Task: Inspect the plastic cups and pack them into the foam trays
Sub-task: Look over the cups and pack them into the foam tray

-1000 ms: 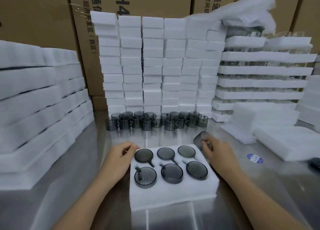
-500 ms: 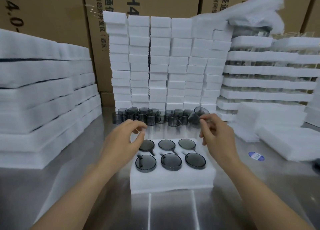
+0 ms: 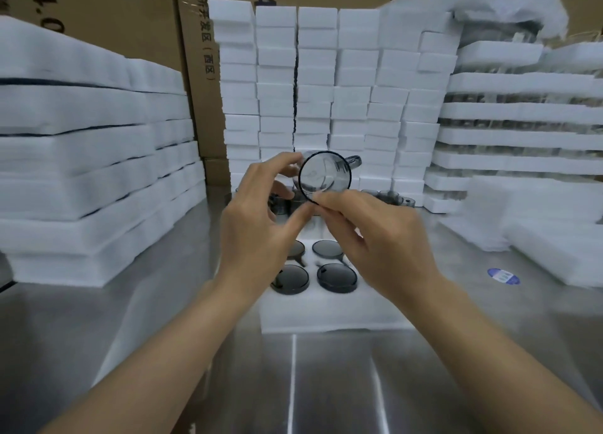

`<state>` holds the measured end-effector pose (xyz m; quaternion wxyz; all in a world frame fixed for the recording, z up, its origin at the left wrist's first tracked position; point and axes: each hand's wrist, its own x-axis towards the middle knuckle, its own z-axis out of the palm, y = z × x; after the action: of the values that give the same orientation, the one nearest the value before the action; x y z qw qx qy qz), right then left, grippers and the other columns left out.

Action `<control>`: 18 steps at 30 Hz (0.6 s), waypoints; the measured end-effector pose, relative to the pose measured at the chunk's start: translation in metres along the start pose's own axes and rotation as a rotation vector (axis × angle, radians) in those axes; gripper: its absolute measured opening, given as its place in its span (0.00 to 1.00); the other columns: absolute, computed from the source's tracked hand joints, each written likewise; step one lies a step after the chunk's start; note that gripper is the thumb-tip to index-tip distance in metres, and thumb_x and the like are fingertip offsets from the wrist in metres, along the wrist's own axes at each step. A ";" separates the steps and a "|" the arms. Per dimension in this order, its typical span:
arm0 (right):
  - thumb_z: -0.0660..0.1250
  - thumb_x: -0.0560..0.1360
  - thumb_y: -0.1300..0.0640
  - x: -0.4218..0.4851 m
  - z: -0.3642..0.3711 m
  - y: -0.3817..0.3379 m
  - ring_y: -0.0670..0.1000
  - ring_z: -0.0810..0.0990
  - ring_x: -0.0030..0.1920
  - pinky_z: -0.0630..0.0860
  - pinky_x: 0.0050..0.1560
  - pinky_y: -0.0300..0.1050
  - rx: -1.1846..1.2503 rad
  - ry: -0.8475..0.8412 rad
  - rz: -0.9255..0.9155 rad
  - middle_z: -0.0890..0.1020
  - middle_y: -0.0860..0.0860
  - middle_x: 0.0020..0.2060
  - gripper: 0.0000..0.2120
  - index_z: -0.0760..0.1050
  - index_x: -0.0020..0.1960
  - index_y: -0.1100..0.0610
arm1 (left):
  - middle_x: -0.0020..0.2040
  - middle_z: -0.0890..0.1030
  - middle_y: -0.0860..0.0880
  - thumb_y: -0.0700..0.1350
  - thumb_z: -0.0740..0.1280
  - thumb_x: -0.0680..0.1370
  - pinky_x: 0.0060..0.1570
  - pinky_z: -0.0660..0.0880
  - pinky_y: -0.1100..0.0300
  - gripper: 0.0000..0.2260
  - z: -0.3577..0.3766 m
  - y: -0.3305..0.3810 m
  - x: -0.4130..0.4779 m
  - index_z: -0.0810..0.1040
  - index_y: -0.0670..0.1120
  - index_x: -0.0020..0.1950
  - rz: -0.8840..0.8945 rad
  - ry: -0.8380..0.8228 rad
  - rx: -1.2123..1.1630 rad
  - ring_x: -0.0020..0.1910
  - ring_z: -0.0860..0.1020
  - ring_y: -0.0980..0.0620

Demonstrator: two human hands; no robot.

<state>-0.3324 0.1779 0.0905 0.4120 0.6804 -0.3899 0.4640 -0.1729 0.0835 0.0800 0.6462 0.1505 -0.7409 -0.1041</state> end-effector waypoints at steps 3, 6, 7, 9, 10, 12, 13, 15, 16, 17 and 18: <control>0.71 0.83 0.54 0.004 -0.005 -0.001 0.47 0.81 0.33 0.78 0.29 0.46 0.042 -0.003 0.096 0.84 0.46 0.39 0.11 0.78 0.65 0.49 | 0.62 0.79 0.62 0.49 0.78 0.78 0.44 0.74 0.64 0.25 0.001 0.003 0.000 0.74 0.60 0.72 -0.026 0.026 -0.034 0.52 0.83 0.52; 0.71 0.81 0.53 0.004 -0.011 0.006 0.46 0.79 0.33 0.77 0.30 0.46 0.110 0.020 0.207 0.79 0.45 0.40 0.18 0.70 0.68 0.47 | 0.64 0.81 0.62 0.48 0.79 0.78 0.41 0.78 0.56 0.26 0.003 0.003 0.001 0.74 0.62 0.72 -0.092 0.035 -0.095 0.51 0.83 0.51; 0.71 0.81 0.55 0.003 -0.012 0.009 0.47 0.79 0.34 0.77 0.30 0.47 0.117 0.040 0.234 0.78 0.46 0.43 0.19 0.69 0.69 0.47 | 0.64 0.81 0.62 0.48 0.79 0.78 0.41 0.78 0.54 0.26 0.004 0.002 0.001 0.74 0.61 0.73 -0.114 0.031 -0.111 0.51 0.84 0.51; 0.70 0.80 0.57 0.002 -0.010 0.012 0.47 0.80 0.40 0.77 0.29 0.47 0.078 0.056 0.253 0.77 0.46 0.53 0.22 0.68 0.71 0.46 | 0.65 0.81 0.63 0.49 0.78 0.78 0.41 0.76 0.56 0.26 0.005 0.000 0.002 0.73 0.61 0.74 -0.125 0.024 -0.122 0.51 0.84 0.52; 0.70 0.80 0.58 0.002 -0.009 0.013 0.47 0.80 0.42 0.78 0.30 0.47 0.050 0.048 0.240 0.76 0.45 0.58 0.24 0.68 0.73 0.46 | 0.65 0.81 0.63 0.50 0.78 0.79 0.41 0.75 0.59 0.26 0.006 0.000 0.001 0.73 0.61 0.74 -0.120 0.018 -0.118 0.50 0.84 0.52; 0.70 0.81 0.60 0.000 -0.006 0.013 0.48 0.81 0.46 0.80 0.33 0.48 0.016 0.035 0.201 0.76 0.46 0.63 0.24 0.70 0.74 0.47 | 0.64 0.81 0.63 0.52 0.78 0.79 0.41 0.74 0.64 0.26 0.007 -0.001 0.001 0.73 0.59 0.74 -0.119 0.002 -0.107 0.50 0.84 0.51; 0.70 0.81 0.61 -0.001 -0.005 0.014 0.48 0.81 0.47 0.80 0.34 0.48 0.010 0.033 0.191 0.76 0.46 0.64 0.24 0.70 0.74 0.48 | 0.64 0.81 0.62 0.53 0.77 0.79 0.41 0.74 0.65 0.26 0.008 0.000 0.001 0.74 0.58 0.75 -0.130 -0.007 -0.110 0.50 0.84 0.51; 0.70 0.81 0.63 0.001 -0.005 0.014 0.49 0.81 0.48 0.81 0.34 0.48 0.012 0.038 0.208 0.77 0.47 0.64 0.25 0.72 0.75 0.50 | 0.63 0.81 0.60 0.56 0.76 0.80 0.40 0.74 0.66 0.24 0.008 0.003 0.000 0.75 0.56 0.74 -0.175 -0.034 -0.147 0.48 0.84 0.50; 0.69 0.81 0.63 0.002 -0.006 0.015 0.50 0.81 0.48 0.81 0.35 0.49 0.021 0.047 0.229 0.76 0.46 0.62 0.25 0.72 0.76 0.51 | 0.61 0.82 0.59 0.58 0.74 0.80 0.40 0.74 0.65 0.21 0.008 0.005 0.000 0.77 0.56 0.72 -0.202 -0.054 -0.178 0.47 0.83 0.50; 0.69 0.82 0.62 0.002 -0.006 0.015 0.50 0.81 0.48 0.81 0.35 0.50 0.030 0.057 0.247 0.76 0.46 0.60 0.24 0.73 0.76 0.53 | 0.59 0.82 0.58 0.60 0.71 0.81 0.39 0.75 0.63 0.19 0.008 0.008 0.000 0.78 0.55 0.70 -0.229 -0.077 -0.215 0.46 0.83 0.50; 0.69 0.82 0.60 0.003 -0.007 0.016 0.50 0.81 0.49 0.82 0.36 0.50 0.036 0.061 0.259 0.75 0.45 0.58 0.22 0.74 0.76 0.54 | 0.56 0.83 0.57 0.61 0.67 0.82 0.39 0.75 0.62 0.18 0.008 0.012 0.001 0.79 0.54 0.67 -0.259 -0.094 -0.258 0.44 0.83 0.50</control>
<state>-0.3480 0.1783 0.0979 0.3481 0.6170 -0.4534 0.5410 -0.1817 0.0938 0.0837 0.6061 0.1554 -0.7252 -0.2873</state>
